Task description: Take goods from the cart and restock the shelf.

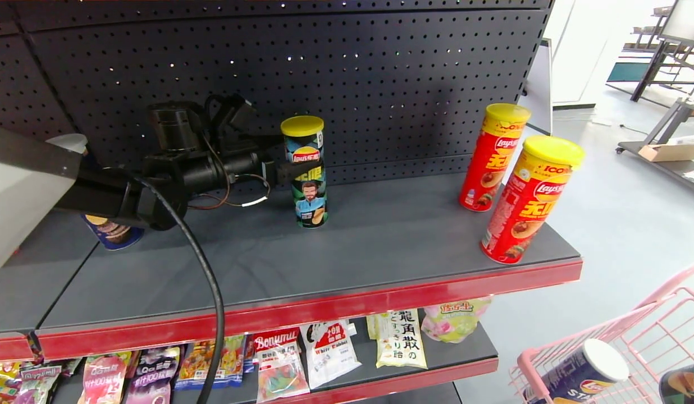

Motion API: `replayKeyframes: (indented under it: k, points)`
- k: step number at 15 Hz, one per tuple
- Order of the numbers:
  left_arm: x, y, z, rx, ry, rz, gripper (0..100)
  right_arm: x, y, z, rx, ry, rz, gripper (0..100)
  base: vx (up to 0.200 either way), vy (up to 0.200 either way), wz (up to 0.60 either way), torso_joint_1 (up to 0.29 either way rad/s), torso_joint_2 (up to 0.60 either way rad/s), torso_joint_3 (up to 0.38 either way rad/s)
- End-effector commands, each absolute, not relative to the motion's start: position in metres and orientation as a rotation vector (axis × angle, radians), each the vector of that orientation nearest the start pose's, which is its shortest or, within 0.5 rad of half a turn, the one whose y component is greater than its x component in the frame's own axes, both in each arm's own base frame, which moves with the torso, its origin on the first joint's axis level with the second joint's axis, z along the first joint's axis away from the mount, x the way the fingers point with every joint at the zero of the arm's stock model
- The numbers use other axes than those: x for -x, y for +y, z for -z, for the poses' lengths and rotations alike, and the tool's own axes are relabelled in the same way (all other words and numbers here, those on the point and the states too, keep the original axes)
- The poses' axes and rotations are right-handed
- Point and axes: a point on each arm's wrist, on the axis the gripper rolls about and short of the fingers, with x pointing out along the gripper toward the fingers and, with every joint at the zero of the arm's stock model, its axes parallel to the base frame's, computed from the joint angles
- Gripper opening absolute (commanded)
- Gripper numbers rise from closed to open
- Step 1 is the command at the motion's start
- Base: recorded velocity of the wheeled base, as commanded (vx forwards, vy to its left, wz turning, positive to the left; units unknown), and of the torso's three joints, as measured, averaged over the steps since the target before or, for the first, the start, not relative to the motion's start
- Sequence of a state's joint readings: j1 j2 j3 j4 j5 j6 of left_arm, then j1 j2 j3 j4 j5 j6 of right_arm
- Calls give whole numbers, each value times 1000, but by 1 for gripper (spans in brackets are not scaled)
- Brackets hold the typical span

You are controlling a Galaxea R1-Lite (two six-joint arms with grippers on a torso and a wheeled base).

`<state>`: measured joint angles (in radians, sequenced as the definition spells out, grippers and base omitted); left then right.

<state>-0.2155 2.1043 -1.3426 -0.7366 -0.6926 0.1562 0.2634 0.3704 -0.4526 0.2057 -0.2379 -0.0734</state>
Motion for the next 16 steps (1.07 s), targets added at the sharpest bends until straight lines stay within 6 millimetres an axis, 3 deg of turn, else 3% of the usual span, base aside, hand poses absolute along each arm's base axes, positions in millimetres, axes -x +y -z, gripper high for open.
replayKeyframes:
  k: [1,16]
  points:
    - [-415,-108,-190,-140,-47,913,100,7,-7,-186,107,128,-31,0,0,0,0,0,0,0]
    - [-429,-134,-188,-117,-28,929,100,8,-8,-186,106,125,-32,0,0,0,0,0,0,0]
